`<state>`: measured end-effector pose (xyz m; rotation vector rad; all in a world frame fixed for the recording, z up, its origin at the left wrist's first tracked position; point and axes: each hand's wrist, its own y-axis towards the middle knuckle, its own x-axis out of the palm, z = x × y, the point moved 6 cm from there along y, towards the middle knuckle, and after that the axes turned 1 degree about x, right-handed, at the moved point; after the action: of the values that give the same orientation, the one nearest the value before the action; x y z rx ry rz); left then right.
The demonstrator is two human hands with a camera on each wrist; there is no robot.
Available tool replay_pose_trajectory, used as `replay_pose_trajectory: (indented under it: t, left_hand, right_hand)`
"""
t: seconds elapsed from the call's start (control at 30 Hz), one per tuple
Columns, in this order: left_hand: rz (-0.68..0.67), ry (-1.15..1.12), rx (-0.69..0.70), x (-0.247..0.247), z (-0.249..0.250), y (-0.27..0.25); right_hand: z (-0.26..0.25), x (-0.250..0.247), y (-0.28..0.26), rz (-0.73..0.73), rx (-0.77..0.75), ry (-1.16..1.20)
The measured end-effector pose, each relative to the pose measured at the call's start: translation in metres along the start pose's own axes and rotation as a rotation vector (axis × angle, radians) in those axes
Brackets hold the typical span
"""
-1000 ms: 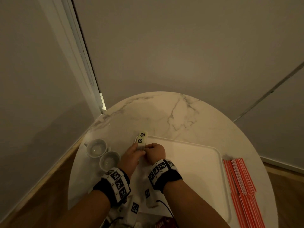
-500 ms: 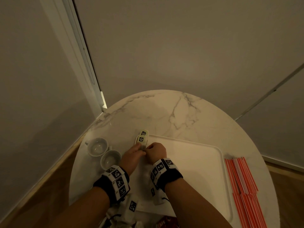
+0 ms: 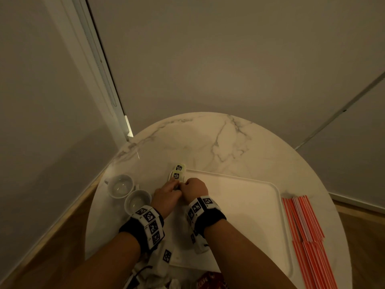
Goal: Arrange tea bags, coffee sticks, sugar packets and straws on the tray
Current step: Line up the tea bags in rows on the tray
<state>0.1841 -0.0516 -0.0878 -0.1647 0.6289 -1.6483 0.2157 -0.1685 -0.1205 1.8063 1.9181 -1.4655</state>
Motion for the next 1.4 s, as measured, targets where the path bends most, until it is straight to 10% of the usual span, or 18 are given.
replay_pose_trajectory:
  t: [0.47,0.7,1.07,1.4]
  left_hand:
    - [0.0,-0.019,0.047,-0.01,0.008,-0.025]
    - [-0.158,0.43,0.25,-0.041,-0.006,-0.09]
    - [0.041,0.986,0.17,-0.078,-0.079,-0.108]
    - [0.049,0.972,0.114,-0.063,-0.087,-0.099]
  right_hand:
    - [0.003,-0.011,-0.021,-0.047,-0.075,-0.009]
    - [0.034,-0.001,-0.089,-0.094,-0.258,0.099]
    - [0.05,0.051,-0.177,-0.24,-0.532,-0.271]
    - [0.047,0.033,-0.193,-0.15,-0.564,-0.242]
